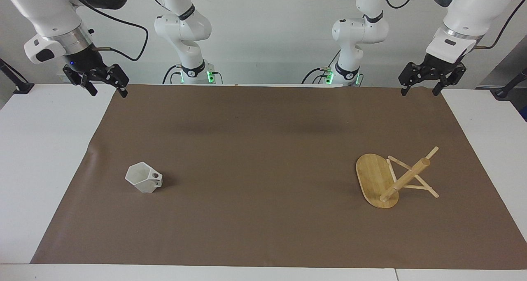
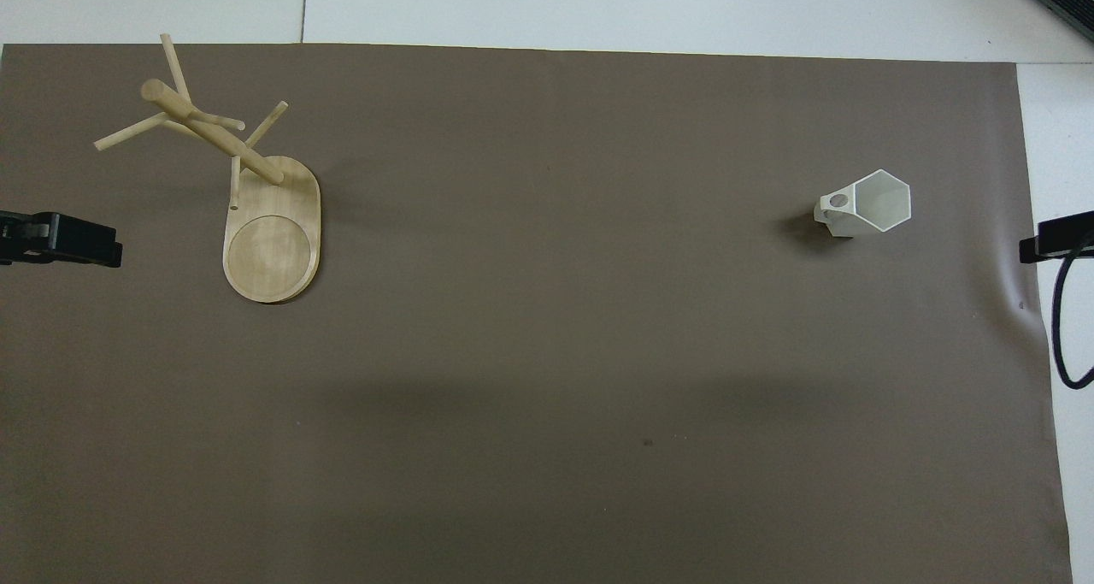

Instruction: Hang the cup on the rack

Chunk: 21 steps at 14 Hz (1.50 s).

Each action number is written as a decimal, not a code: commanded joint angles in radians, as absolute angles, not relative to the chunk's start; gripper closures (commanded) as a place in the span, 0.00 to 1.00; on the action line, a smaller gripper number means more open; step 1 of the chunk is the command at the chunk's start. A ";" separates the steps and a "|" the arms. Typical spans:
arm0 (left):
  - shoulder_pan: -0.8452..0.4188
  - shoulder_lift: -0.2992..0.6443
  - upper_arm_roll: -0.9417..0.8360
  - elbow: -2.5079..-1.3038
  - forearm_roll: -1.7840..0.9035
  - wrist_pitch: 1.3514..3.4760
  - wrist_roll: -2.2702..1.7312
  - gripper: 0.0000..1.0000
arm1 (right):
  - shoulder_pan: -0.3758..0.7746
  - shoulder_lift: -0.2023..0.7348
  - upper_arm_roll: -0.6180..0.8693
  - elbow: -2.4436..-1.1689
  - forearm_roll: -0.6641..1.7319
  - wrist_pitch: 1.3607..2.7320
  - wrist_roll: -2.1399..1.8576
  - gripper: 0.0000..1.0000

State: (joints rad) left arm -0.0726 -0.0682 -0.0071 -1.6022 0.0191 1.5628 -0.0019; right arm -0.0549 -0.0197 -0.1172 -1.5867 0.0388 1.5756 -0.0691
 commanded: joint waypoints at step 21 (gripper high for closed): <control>-0.081 -0.084 -0.002 -1.614 0.014 1.575 -0.003 0.00 | -0.092 -0.034 -0.123 -1.727 0.031 1.839 -0.205 0.00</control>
State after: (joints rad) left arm -0.0729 -0.0682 -0.0077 -1.6022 0.0190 1.5647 -0.0019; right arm -0.0843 -0.0284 -0.1256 -1.6756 0.0371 1.7666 -0.1684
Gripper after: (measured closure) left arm 0.000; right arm 0.000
